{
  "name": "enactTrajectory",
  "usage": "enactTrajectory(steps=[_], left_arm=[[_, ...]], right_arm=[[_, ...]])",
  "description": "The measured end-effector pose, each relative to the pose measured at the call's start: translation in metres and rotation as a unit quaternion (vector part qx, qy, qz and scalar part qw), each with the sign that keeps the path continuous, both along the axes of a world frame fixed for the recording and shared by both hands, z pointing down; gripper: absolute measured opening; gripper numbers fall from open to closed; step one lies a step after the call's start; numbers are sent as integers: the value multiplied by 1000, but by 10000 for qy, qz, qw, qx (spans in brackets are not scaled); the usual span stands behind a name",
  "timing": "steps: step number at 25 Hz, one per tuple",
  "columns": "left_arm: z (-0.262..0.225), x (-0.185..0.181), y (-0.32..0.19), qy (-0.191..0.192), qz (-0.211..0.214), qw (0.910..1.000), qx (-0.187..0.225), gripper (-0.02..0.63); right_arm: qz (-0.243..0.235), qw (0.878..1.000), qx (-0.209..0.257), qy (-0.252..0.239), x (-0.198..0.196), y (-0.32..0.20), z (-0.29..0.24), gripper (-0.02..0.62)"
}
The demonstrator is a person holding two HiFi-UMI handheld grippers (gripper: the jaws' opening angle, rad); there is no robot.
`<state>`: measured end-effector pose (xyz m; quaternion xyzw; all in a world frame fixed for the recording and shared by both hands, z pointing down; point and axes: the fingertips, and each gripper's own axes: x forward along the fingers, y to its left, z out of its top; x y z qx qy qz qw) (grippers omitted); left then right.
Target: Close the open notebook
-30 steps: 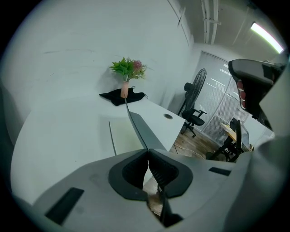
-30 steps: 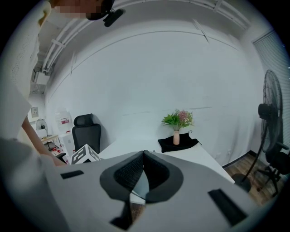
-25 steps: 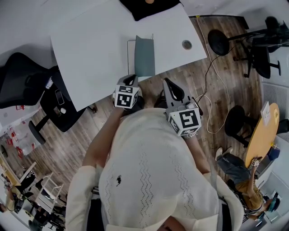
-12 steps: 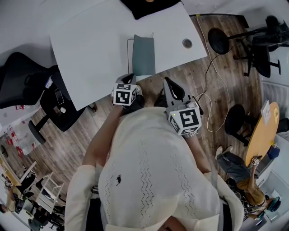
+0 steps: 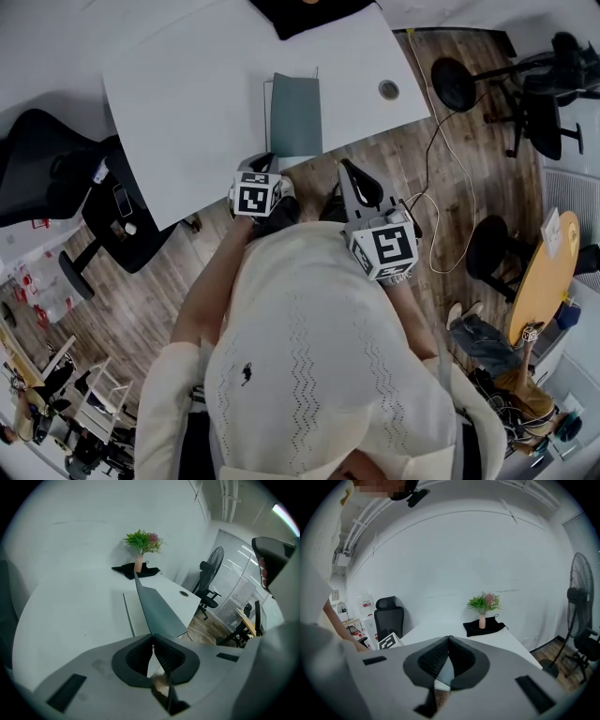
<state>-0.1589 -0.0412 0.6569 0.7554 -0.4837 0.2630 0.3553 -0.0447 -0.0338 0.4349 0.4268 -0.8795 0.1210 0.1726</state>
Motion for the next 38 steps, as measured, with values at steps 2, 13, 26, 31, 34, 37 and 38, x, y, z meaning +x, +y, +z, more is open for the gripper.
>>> enactTrajectory(steps=[2, 13, 26, 31, 34, 37, 38], left_arm=[[2, -1, 0, -4, -12, 10000, -32, 20], [14, -6, 0, -102, -11, 9998, -149, 20], [31, -10, 1, -161, -64, 9988, -467, 21], [35, -12, 1, -152, -102, 9984, -541, 23], [39, -12, 2, -156, -106, 9979, -621, 25], [41, -12, 2, -157, -87, 9976, -668, 28], [42, -12, 1, -156, -84, 9976, -664, 28]], right_arm=[[12, 10000, -5, 6, 1, -1, 0, 2], [32, 10000, -15, 45, 2, -2, 1, 2], [53, 9999, -52, 83, 3, -5, 4, 2], [63, 9999, -61, 115, 2, -6, 4, 2], [67, 9999, -68, 125, 4, -6, 4, 2], [83, 9999, -75, 128, 4, -7, 5, 2], [85, 9998, -78, 131, 4, -7, 5, 2]])
